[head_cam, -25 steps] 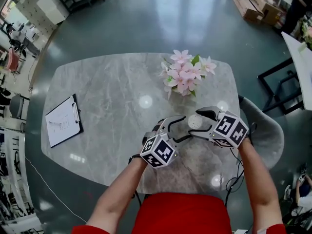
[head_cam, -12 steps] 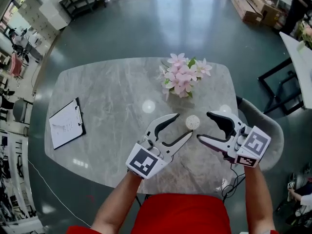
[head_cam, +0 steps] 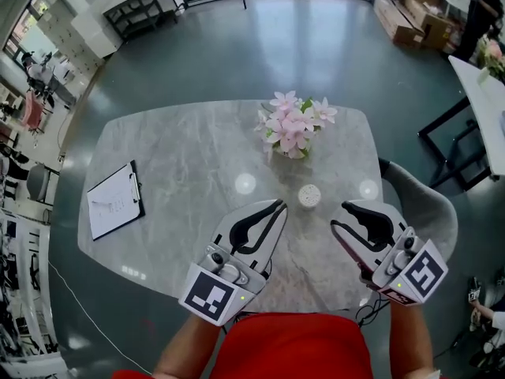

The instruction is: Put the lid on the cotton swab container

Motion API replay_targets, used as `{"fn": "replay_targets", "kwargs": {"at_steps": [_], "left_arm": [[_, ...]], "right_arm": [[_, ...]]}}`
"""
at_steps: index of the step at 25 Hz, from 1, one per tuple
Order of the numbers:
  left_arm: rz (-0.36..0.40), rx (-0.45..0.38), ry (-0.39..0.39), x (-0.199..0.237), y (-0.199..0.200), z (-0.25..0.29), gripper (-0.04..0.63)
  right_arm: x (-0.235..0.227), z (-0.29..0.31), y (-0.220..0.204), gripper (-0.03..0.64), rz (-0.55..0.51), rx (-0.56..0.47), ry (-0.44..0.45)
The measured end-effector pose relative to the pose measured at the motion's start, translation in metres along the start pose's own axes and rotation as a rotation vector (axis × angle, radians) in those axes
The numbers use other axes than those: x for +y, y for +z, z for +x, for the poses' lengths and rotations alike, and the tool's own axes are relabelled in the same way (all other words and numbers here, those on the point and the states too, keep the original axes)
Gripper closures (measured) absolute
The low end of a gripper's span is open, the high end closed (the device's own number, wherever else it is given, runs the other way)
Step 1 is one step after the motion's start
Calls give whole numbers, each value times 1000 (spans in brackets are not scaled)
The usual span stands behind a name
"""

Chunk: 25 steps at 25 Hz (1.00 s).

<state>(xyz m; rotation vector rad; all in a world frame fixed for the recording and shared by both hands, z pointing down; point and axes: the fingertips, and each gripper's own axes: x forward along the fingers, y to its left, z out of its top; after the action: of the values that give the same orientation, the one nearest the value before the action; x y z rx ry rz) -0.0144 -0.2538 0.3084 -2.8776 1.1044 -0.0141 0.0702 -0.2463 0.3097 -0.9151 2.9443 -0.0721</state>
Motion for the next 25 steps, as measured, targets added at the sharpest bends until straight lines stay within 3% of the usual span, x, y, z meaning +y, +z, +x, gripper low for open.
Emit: {"fn": "replay_targets", "kwargs": {"at_steps": [2,7,10,25], "left_arm": [[10,-19,9,-6,9,-6,586],[28,-37,8,-19,23,-17,588],[58,-47,2,-25,30,-19,588],[67,-29,-23,-41,31,-19,588]], "right_arm": [[7,-4,6,496,-36,-15,-27],[31,-14,14,593,-186,-16,-47],[41,-13,20,598,-236,-19,-52],[45,-23,28,600,-164,-47,-91]]}}
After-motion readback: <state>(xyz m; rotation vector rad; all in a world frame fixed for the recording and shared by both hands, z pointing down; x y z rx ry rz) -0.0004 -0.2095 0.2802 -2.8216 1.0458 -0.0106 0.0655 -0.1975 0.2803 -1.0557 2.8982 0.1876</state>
